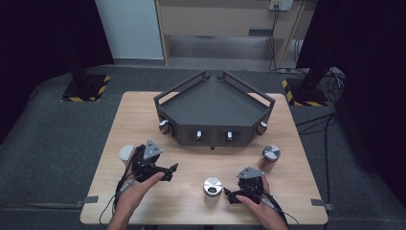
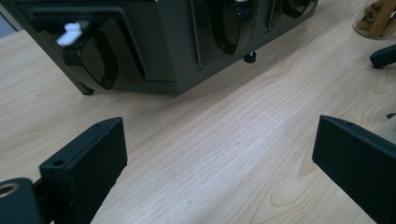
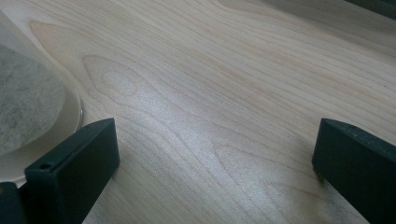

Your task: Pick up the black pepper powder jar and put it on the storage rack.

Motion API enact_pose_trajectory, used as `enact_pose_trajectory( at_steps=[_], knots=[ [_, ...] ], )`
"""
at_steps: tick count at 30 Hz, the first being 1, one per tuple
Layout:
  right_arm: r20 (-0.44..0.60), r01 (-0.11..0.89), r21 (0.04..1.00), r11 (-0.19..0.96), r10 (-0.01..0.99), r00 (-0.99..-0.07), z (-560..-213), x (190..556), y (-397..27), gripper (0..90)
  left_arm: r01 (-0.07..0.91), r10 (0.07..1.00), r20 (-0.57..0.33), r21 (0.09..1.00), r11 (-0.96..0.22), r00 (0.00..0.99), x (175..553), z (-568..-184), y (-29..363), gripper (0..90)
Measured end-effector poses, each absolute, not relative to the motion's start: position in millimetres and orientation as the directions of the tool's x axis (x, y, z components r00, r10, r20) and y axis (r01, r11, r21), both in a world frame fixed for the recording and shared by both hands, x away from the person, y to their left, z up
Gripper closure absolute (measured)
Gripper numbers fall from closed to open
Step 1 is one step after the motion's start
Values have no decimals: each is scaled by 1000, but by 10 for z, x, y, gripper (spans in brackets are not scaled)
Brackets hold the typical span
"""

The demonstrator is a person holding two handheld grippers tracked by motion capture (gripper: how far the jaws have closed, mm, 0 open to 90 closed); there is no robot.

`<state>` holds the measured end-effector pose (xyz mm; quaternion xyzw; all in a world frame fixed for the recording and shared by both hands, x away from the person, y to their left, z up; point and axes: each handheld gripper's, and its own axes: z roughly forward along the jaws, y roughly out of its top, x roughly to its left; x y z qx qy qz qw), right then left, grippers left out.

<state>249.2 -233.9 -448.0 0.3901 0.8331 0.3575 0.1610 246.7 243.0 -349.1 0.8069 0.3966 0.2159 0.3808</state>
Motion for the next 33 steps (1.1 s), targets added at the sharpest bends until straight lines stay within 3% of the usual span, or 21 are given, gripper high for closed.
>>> enact_pose_trajectory(
  at_steps=[33],
  knots=[
    [10, 540, 722, 433, 773, -634, -4481, 2472, -2325, 8, 443, 822, 55, 821, -360, 566, 2499, -3191, 2795, 17]
  ],
)
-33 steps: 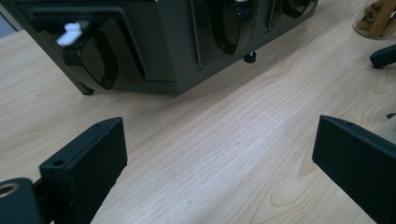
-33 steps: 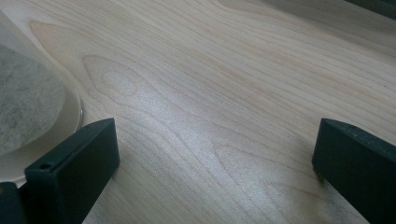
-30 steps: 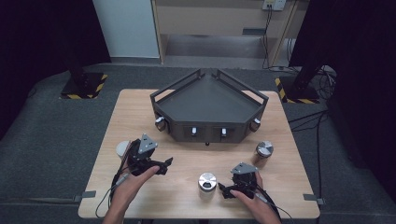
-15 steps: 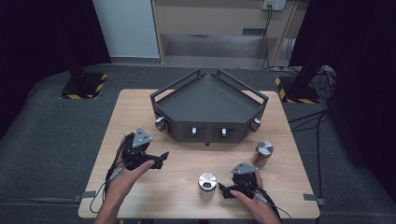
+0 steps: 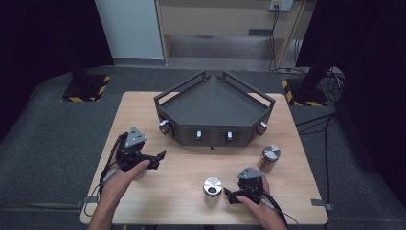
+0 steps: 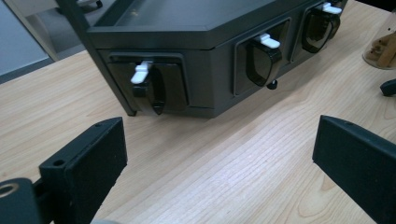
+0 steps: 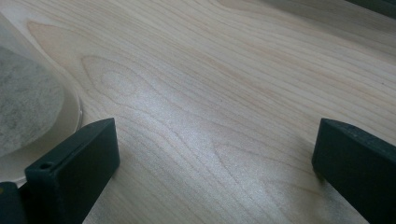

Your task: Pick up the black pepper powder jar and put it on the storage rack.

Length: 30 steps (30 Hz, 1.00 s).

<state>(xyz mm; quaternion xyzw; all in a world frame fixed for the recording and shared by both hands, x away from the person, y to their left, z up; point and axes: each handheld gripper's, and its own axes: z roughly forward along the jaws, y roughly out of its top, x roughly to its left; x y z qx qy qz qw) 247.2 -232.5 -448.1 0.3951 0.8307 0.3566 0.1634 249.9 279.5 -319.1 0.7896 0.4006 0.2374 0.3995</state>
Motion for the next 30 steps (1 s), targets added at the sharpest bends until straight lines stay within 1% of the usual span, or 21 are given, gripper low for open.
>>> enact_pose_trajectory(
  at_steps=[18, 30],
  knots=[
    [10, 540, 722, 433, 774, -634, -4481, 2470, -2324, 8, 446, 840, 47, 831, -333, 541, 2467, -3210, 3091, 15],
    [10, 541, 722, 432, 774, -633, -4481, 2468, -2323, 8, 454, 854, 39, 834, -313, 518, 2451, -3332, 3270, 15]
  ],
)
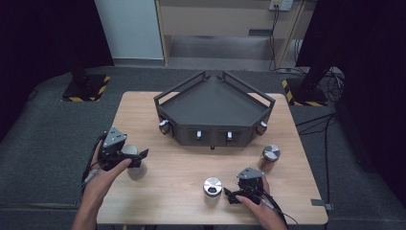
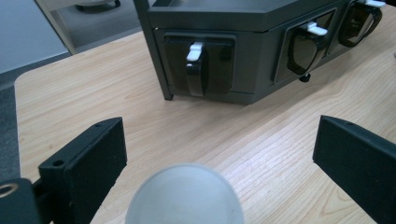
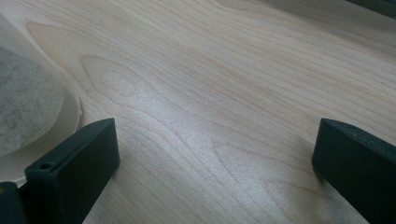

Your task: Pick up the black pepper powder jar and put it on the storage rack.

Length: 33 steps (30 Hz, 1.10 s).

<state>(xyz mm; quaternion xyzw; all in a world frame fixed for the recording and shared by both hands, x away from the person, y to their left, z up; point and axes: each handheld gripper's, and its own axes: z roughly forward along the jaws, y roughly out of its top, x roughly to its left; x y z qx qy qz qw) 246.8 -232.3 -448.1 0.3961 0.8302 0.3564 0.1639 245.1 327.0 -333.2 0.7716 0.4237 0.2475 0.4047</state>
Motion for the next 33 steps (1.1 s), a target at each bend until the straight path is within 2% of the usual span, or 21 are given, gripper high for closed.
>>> enact_pose_trajectory(
  at_steps=[33],
  knots=[
    [10, 541, 722, 432, 775, -631, -4481, 2465, -2321, 8, 489, 879, 5, 829, -270, 477, 2358, -3786, 3410, 35]
  ],
)
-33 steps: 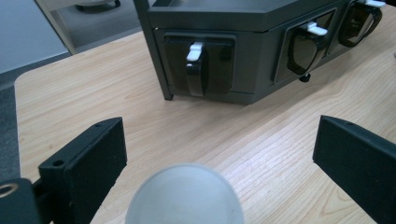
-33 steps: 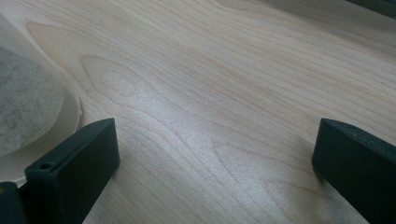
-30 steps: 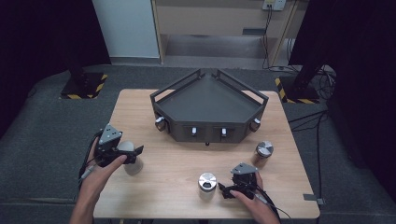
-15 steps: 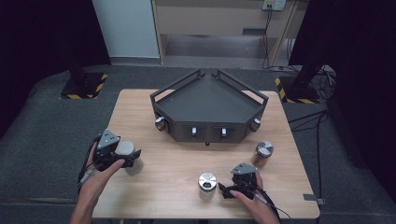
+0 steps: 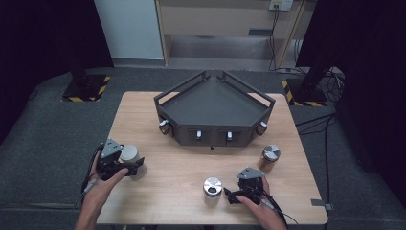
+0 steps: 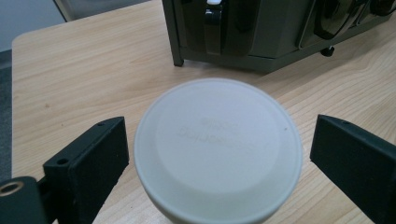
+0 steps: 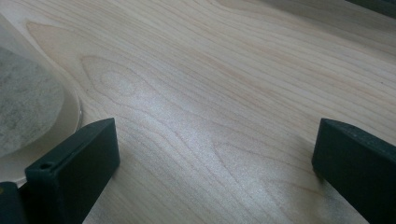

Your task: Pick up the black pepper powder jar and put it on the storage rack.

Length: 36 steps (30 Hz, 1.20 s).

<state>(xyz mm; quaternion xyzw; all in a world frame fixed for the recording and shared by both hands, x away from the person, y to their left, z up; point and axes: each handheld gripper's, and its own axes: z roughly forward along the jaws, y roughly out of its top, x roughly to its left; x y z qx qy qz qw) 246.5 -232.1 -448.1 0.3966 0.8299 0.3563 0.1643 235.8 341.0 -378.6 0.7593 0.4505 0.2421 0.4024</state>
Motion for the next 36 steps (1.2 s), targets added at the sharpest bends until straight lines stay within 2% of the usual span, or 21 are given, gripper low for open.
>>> enact_pose_trajectory(
  at_steps=[10, 17, 27, 36],
  knots=[
    [10, 541, 722, 431, 776, -631, -4481, 2465, -2320, 8, 475, 889, -1, 846, -244, 458, 2308, -3917, 3424, 145],
    [9, 541, 722, 431, 776, -631, -4481, 2463, -2320, 8, 457, 892, 5, 857, -236, 451, 2296, -3989, 3407, 323],
    [10, 542, 722, 431, 777, -630, -4480, 2462, -2319, 8, 434, 889, 8, 871, -231, 458, 2249, -3992, 3394, 328],
    [9, 542, 722, 431, 777, -630, -4481, 2462, -2319, 8, 394, 847, 18, 880, -266, 531, 2262, -3801, 3406, 328]
  ],
)
